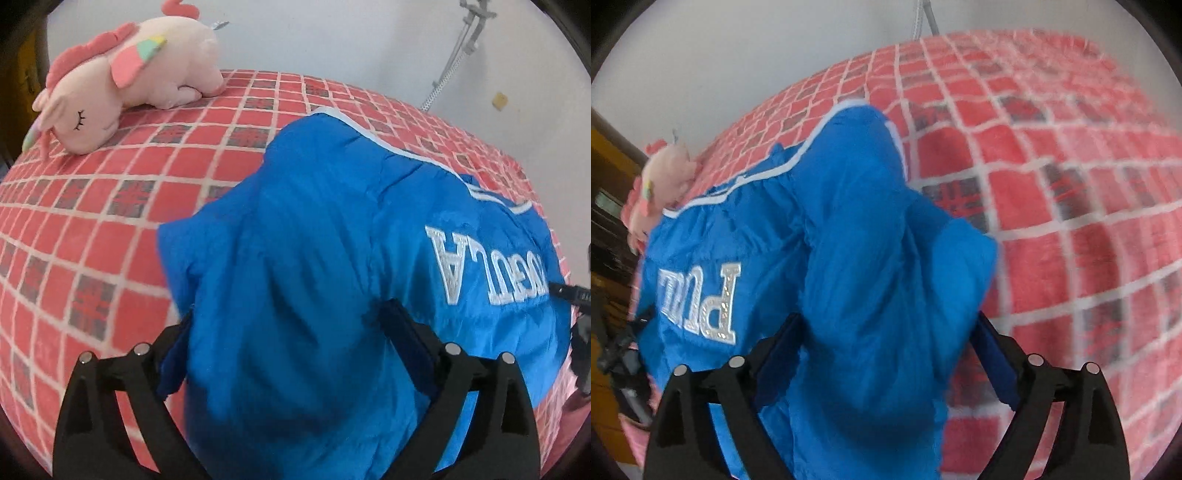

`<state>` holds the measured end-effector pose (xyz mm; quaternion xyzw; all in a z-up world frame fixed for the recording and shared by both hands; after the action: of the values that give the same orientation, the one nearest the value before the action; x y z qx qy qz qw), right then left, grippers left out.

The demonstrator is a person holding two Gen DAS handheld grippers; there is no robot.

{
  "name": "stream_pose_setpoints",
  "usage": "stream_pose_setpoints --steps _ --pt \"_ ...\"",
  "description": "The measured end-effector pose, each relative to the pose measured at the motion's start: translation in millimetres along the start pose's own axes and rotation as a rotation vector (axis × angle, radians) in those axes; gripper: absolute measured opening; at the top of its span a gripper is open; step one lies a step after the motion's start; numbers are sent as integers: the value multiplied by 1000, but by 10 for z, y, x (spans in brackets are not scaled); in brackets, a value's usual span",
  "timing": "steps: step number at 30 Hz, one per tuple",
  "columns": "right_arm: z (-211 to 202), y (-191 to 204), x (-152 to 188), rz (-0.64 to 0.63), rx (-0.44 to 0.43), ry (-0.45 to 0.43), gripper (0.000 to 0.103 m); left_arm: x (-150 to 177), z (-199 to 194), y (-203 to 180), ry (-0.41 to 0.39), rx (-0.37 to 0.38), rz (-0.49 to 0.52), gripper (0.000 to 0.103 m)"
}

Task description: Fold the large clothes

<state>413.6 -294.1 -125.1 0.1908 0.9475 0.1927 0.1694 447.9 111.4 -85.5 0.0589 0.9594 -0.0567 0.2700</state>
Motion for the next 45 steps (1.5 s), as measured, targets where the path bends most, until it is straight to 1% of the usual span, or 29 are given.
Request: stream_pose_setpoints --steps 1,2,3,4,5,6,7,9,12,15,19,22,25,28,31,35,37,42,45 --pt "37 -17 -14 17 -21 7 86 -9 10 -5 -3 -1 -12 90" --pt "43 -19 -19 18 -35 2 81 -13 7 -9 -5 4 -17 80" --pt "22 4 -6 9 -56 -4 66 -15 -11 -38 -15 5 -16 69" --pt "-10 32 11 5 -84 -4 50 -10 -48 -69 -24 -9 -10 63" --pt "-53 56 27 5 -109 -3 44 1 -87 -93 -33 -23 -4 50" --pt "-93 73 43 3 -113 -9 36 0 -161 -114 -49 -41 0 39" --pt "-135 82 48 2 -121 -14 29 4 -205 -117 -57 -36 -6 35" --pt "-275 98 82 9 -162 -28 23 15 -344 -125 -85 -11 -27 22" --pt "-515 141 156 -3 -207 -53 19 33 -552 -192 -125 -5 -20 14" --pt "-800 208 286 -31 -230 -71 18 66 -807 -300 -164 -3 -8 12" --pt "-1225 302 502 -82 -241 -109 18 201 -1248 -437 -221 24 13 12" --pt "-1600 299 774 -108 -256 -135 18 391 -1585 -537 -250 52 38 11" --pt "-1858 268 1057 -139 -255 -150 18 646 -1912 -632 -263 75 62 11" --pt "-2047 182 1383 -159 -253 -145 18 902 -2138 -698 -265 95 74 11" --pt "-2119 109 1634 -180 -246 -136 18 1202 -2312 -803 -265 90 102 11" --pt "-2171 4 1972 -192 -239 -121 18 1561 -2394 -883 -252 80 129 12" --pt "-2115 -59 2115 -195 -229 -108 18 1693 -2384 -881 -245 78 127 12" --pt "-1914 -161 2277 -196 -204 -74 19 1992 -2219 -881 -221 37 142 13" --pt "-1789 -215 2289 -180 -186 -61 19 2067 -2075 -837 -198 21 134 14"
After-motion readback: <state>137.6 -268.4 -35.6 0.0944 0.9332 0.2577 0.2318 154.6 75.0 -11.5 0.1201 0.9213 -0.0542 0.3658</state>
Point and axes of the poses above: each gripper's, at about its wrist camera, not at the fingertips, and z roughly the way its jaws point, y to its left, x to its underside, the point moved 3 cm from there along z, roughly the way its jaws point, and after that the axes turned 12 degrees about z, right-handed, at the moved point
